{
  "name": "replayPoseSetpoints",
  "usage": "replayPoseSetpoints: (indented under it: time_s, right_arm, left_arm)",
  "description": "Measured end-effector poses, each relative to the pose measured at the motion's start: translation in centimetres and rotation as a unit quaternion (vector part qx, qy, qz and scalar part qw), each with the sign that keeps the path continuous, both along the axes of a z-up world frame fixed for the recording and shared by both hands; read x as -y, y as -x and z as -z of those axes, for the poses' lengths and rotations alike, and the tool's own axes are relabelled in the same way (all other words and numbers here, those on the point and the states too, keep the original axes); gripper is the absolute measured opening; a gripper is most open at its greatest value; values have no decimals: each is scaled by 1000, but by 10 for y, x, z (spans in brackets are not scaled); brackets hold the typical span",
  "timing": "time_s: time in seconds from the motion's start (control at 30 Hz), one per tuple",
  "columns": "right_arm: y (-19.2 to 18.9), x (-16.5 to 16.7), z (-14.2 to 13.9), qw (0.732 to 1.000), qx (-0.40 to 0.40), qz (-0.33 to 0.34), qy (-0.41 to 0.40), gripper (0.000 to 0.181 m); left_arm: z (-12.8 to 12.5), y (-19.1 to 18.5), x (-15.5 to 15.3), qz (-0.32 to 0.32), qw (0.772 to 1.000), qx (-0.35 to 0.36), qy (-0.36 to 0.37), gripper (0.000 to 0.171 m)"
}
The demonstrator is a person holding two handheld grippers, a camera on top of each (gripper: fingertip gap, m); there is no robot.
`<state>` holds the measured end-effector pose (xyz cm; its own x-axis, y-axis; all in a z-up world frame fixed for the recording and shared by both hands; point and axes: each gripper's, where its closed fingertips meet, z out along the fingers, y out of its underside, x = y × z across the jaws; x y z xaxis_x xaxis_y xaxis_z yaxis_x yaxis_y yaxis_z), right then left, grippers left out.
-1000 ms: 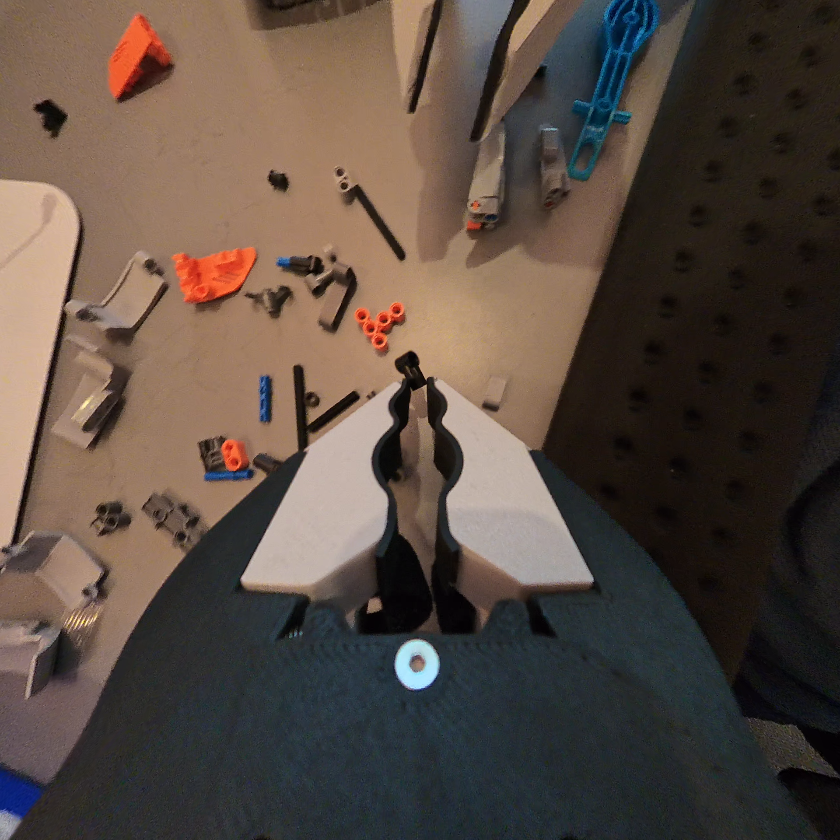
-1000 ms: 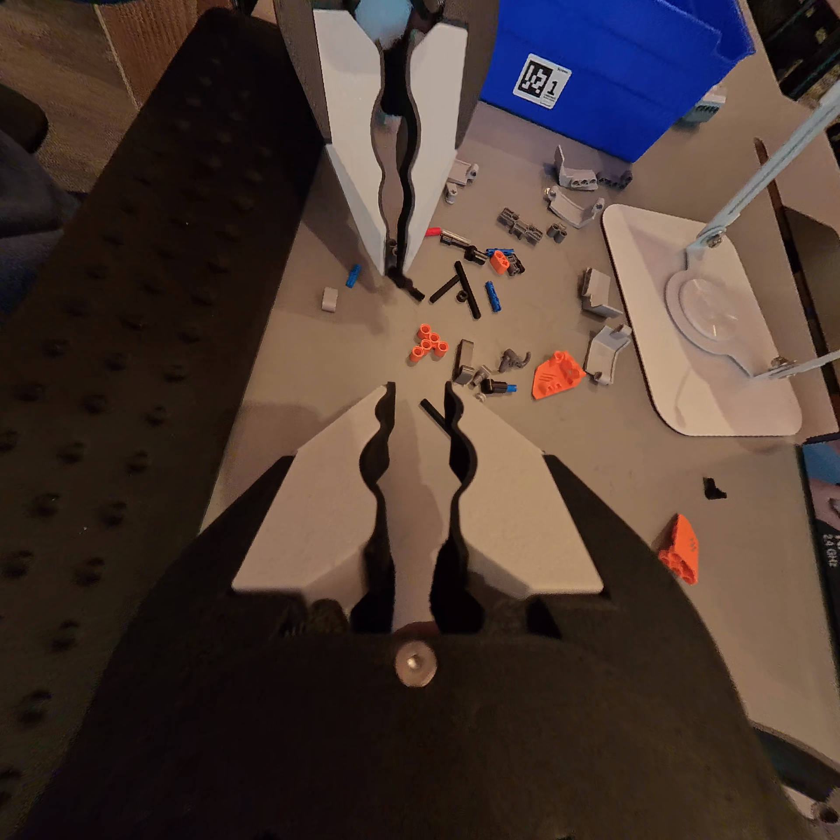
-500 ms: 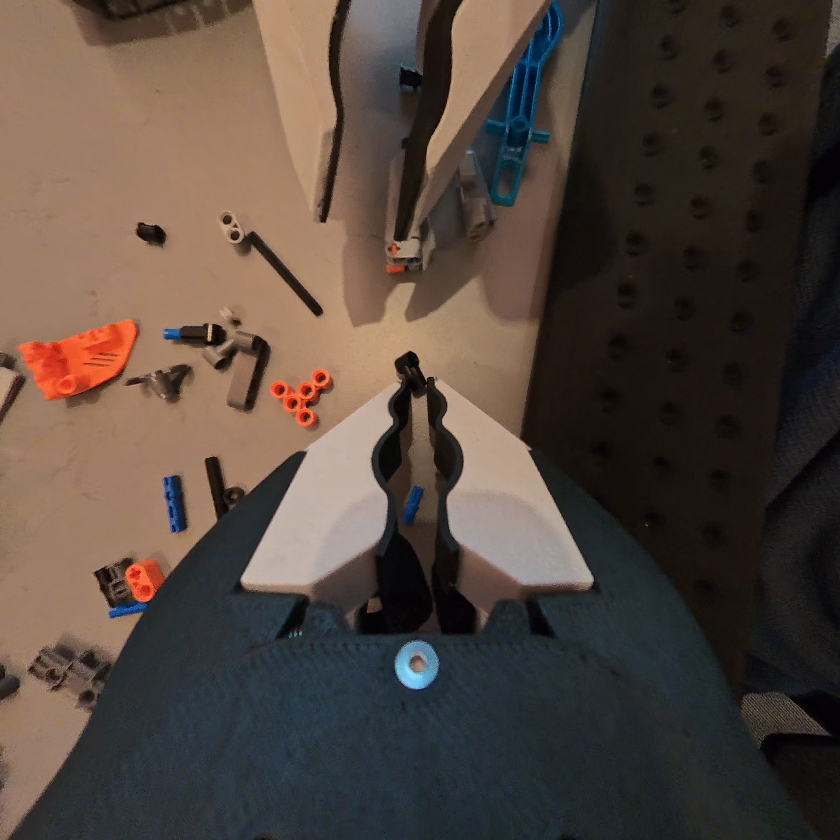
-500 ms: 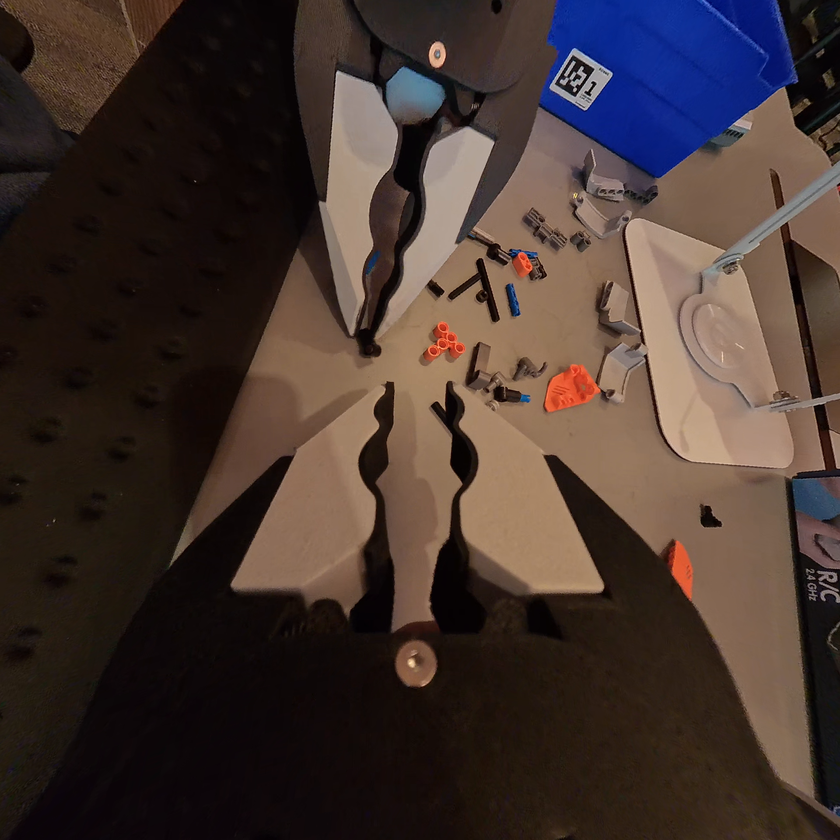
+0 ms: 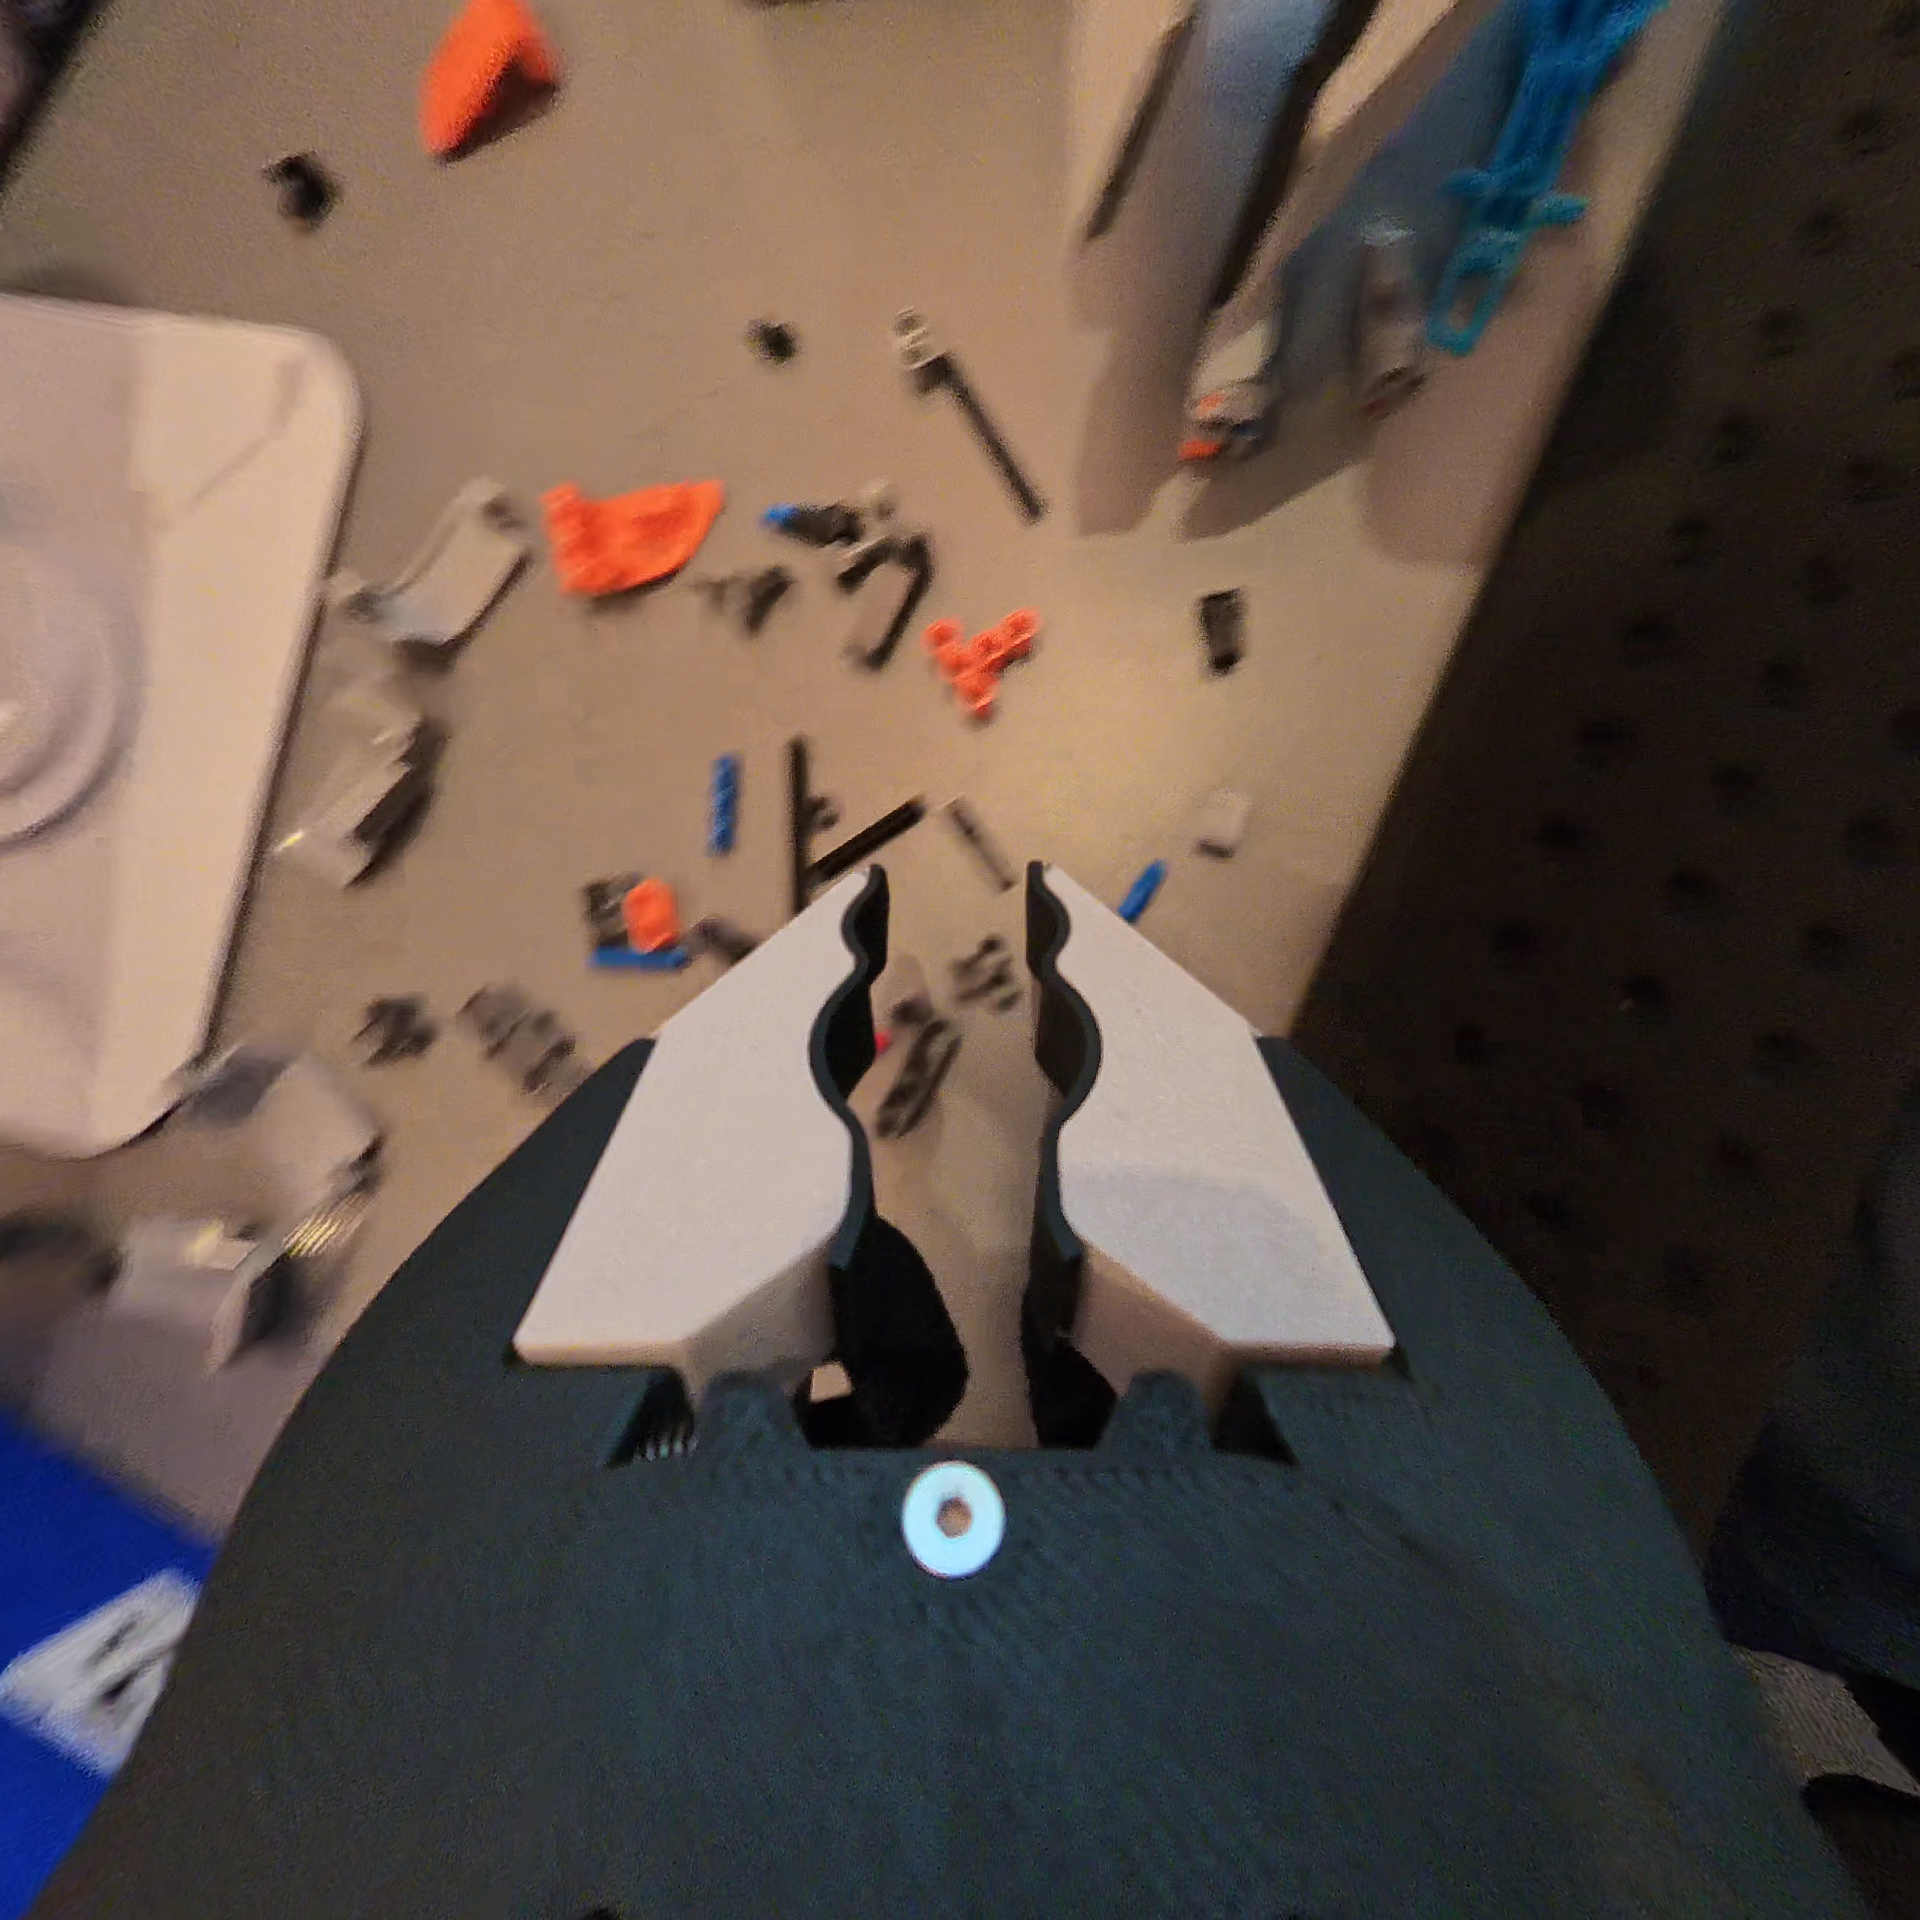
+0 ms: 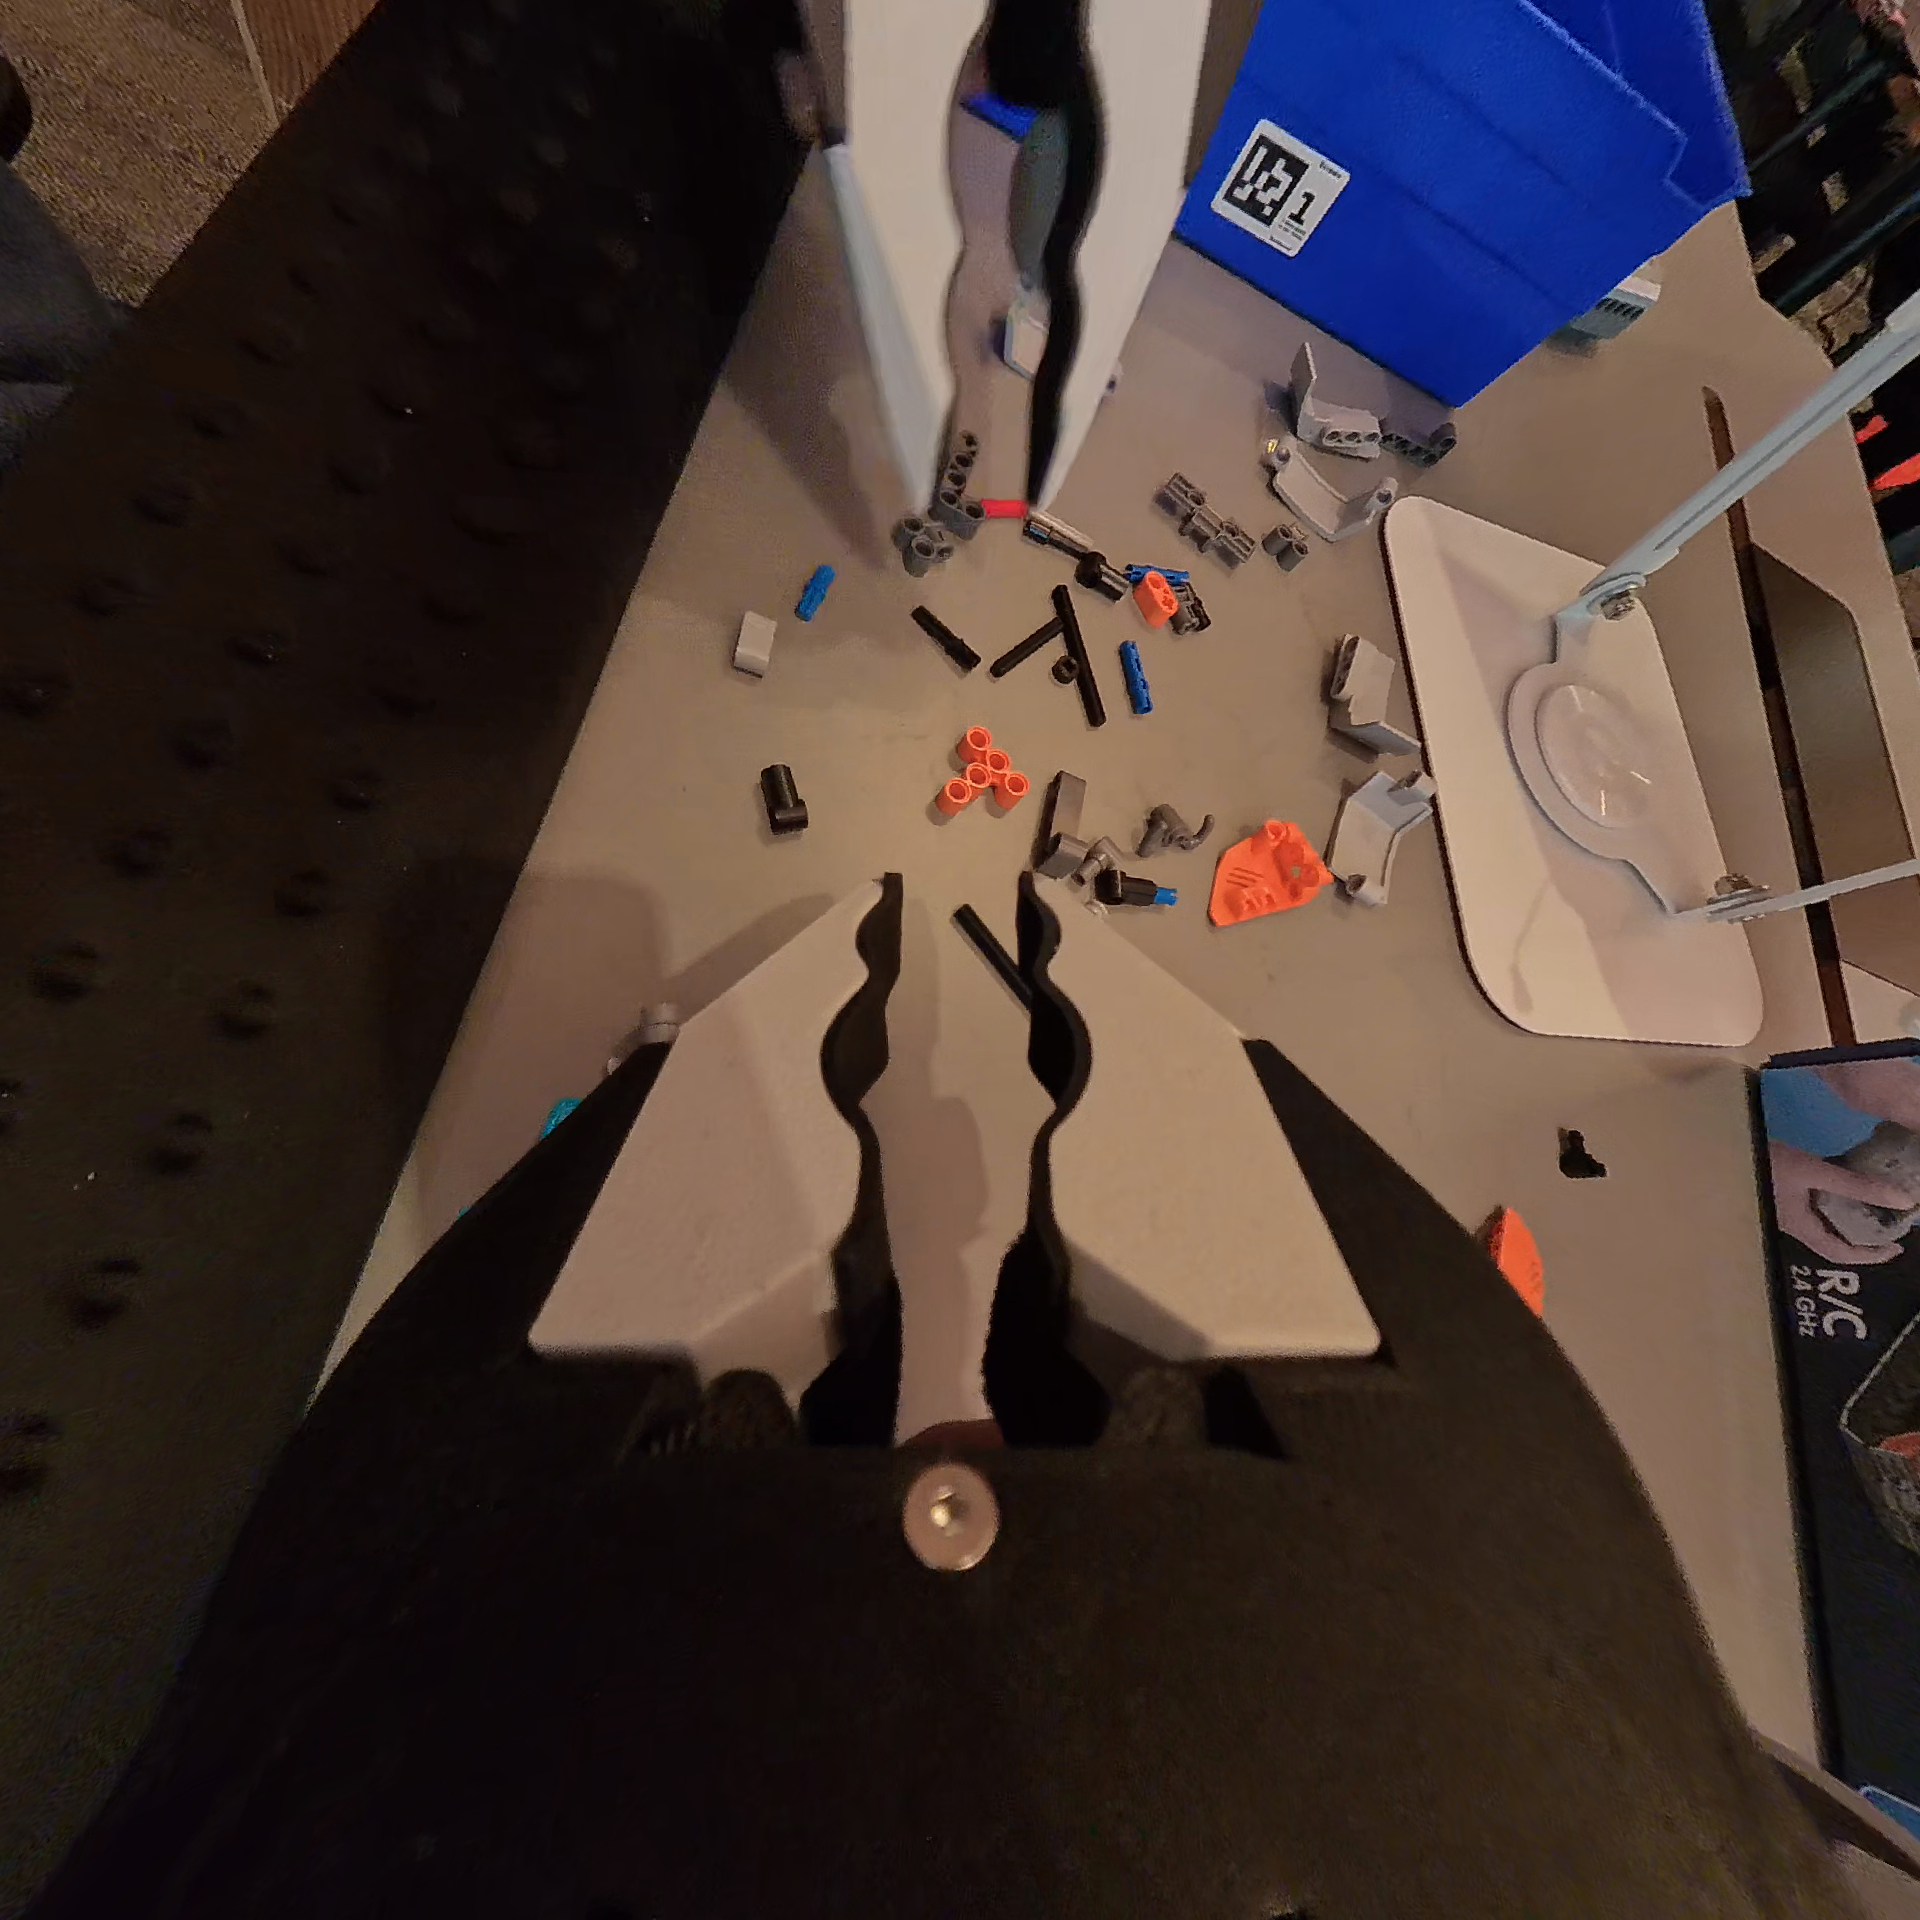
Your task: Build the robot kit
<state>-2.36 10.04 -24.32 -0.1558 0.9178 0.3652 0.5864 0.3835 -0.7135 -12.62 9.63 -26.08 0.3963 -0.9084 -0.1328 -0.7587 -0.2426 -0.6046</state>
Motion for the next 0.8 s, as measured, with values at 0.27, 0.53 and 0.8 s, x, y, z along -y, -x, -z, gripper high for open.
replayPoseSetpoints:
  time_s: [0.27,0.53,0.8]
  right_arm:
    - [-1,-2,-1,1000,2,6,-10,19]
    - [-3,-3,-2,1000,-1,8,-8,18]
    - [-3,-4,-3,1000,-2,8,-7,18]
  left_arm:
    - [7,48,-58,-73,993,-81,-53,18]
    - [25,34,-82,-51,993,-96,-37,9]
    - [19,34,-73,-41,996,-72,-28,21]
